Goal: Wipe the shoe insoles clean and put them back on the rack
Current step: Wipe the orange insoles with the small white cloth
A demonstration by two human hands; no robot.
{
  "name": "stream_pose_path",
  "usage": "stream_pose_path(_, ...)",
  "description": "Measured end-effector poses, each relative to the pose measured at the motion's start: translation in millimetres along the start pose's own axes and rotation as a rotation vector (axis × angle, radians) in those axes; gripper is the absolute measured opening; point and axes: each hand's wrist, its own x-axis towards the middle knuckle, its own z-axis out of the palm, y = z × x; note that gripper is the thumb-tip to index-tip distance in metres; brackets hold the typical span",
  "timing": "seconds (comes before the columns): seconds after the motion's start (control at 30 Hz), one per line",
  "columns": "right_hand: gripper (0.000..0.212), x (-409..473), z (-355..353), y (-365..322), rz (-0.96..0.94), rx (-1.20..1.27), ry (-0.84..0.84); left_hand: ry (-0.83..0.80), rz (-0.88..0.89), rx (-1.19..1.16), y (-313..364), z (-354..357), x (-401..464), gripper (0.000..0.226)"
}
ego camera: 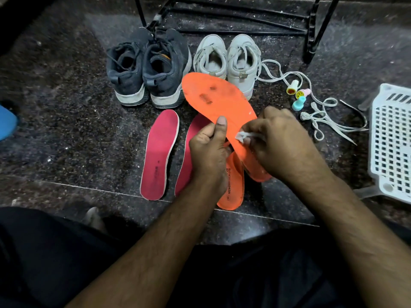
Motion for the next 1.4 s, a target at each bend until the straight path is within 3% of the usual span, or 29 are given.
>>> stream_pose_path(0.07,0.019,-4,2,0,-0.019,0.055,-0.01,-0.007,-0.008,0.009,2,-1,2,0.021)
stream_pose_path(0.23,0.012,-1,1,-2,-0.061,0.063,0.179,-0.129,-0.006,0.071,0,3,-5,0.021)
stream_pose_path(0.4,0.016,7,-2,-5,-0.078,0.025,0.266,-0.112,-0.03,0.084,0,4,-8,0.027)
stream_pose_path(0.67,0.015,-7,11,-6,-0.028,0.021,-0.009,0.05,-0.009,0.063,7,0,7,0.019)
stream_pose_path(0.8,0.009,-6,4,-9,-0.088,0.036,0.098,-0.01,0.041,0.108,2,1,3,0.019)
stream_pose_path(0.93,0.009,1,-5,-3,-0.058,0.049,0.197,-0.076,0.052,0.15,-4,4,-4,0.041)
stream_pose_path(1.03,0.009,0,-4,-4,-0.052,0.055,0.164,-0.056,0.057,0.142,-2,4,-2,0.036)
stream_pose_path(1.17,0.016,-7,8,-7,0.009,0.015,-0.018,0.022,0.056,0.092,6,2,6,0.018)
stream_pose_path(1.33,0.01,-2,-5,-6,-0.013,0.06,0.226,-0.083,0.045,0.142,-9,6,-5,0.029)
stream_pose_path(1.4,0.009,3,-9,-2,-0.017,0.074,0.239,-0.103,0.042,0.16,-15,6,-9,0.039)
